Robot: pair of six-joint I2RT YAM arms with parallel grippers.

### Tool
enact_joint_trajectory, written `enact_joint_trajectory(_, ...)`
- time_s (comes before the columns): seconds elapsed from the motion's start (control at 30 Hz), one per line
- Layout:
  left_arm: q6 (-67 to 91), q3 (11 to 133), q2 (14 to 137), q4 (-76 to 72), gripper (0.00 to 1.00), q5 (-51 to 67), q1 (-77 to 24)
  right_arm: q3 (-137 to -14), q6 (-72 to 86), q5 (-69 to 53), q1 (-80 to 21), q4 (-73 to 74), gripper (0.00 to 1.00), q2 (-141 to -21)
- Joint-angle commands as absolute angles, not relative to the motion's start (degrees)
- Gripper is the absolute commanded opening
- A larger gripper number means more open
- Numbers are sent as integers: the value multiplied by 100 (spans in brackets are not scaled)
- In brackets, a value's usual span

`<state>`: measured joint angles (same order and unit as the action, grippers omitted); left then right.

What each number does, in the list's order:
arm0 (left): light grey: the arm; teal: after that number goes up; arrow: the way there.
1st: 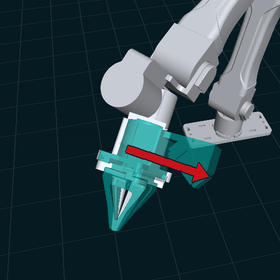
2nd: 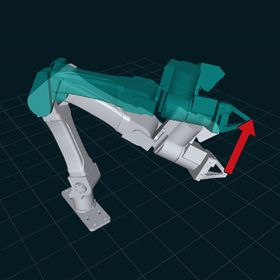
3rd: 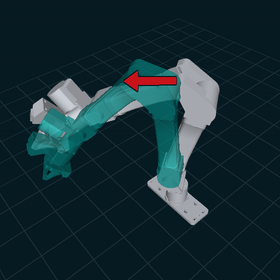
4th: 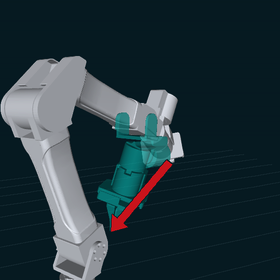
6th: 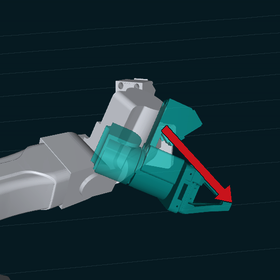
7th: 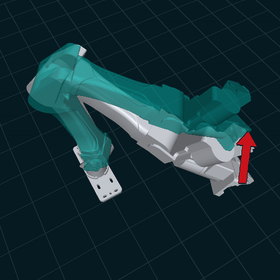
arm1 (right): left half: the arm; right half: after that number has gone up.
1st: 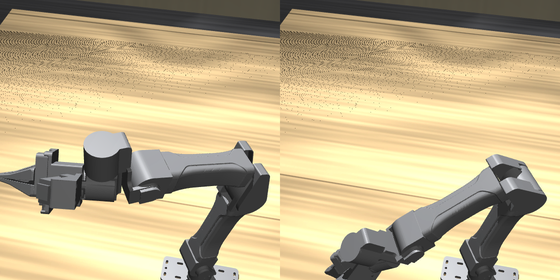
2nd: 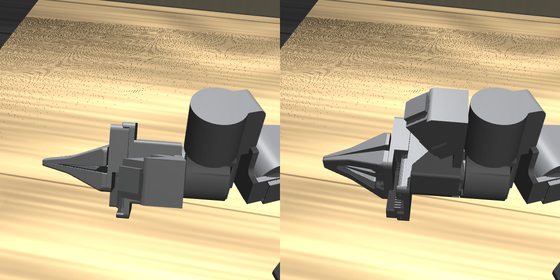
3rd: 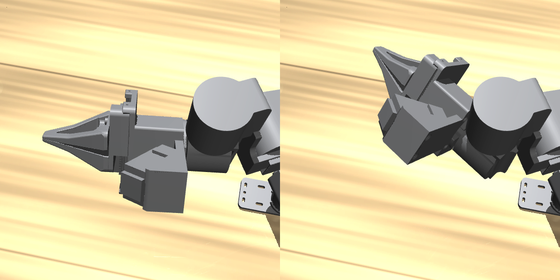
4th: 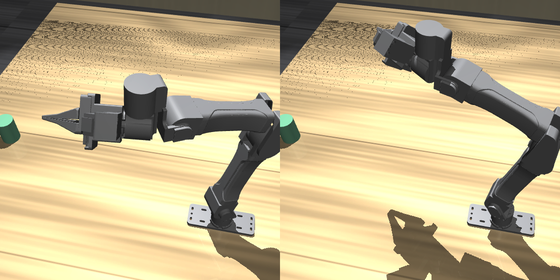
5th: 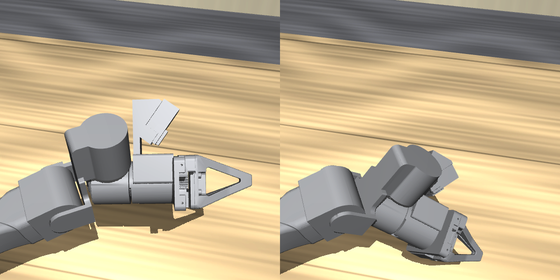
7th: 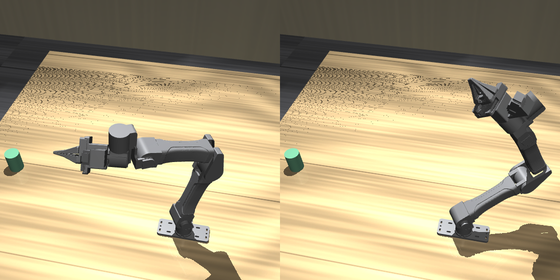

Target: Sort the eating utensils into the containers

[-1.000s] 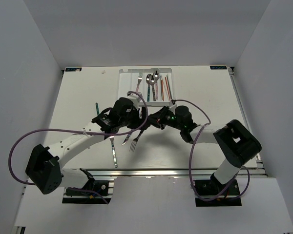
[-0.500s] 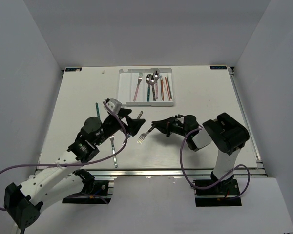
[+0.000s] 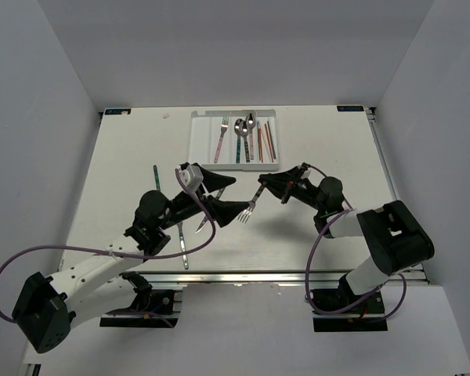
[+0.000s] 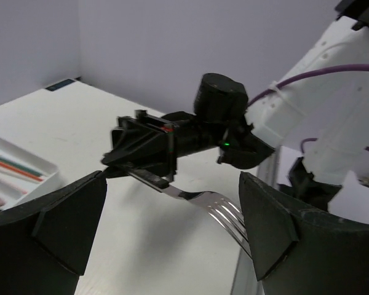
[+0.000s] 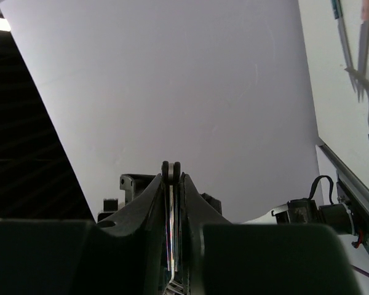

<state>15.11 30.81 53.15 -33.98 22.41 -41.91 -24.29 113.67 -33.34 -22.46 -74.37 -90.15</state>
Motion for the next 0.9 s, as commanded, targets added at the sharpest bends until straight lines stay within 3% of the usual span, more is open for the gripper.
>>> enact_joint_trajectory(0.0,2072,3139,5511,-4015,97,2962,-4254,-2724,11874,-3507,-2180,-8147,0,-8807)
enact_joint_trajectory(0.2,2740,3172,5370,-3525,98,2347,-4254,-3110,11384,-3735,-2030,-7972,0,-8719)
enact_joint_trajectory(0.53,4956,3823,6056,-3534,94,3015,-4280,-4095,9652,-4139,-1969,-6944,0,-8552)
enact_joint_trajectory(0.63,5141,3963,5880,-3367,86,2936,-4280,-4157,9388,-4149,-1960,-6908,0,-8508)
enact_joint_trajectory(0.7,5133,4226,5923,-2920,73,2901,-4271,-4201,9282,-4157,-1960,-6908,0,-8517)
enact_joint_trajectory(0.8,4958,4535,6134,-2173,62,2865,-4280,-4324,9220,-4227,-1916,-7049,0,-8560)
enact_joint_trajectory(0.87,4791,4553,6196,-1776,62,2760,-4280,-4438,9237,-4306,-1872,-7093,0,-8587)
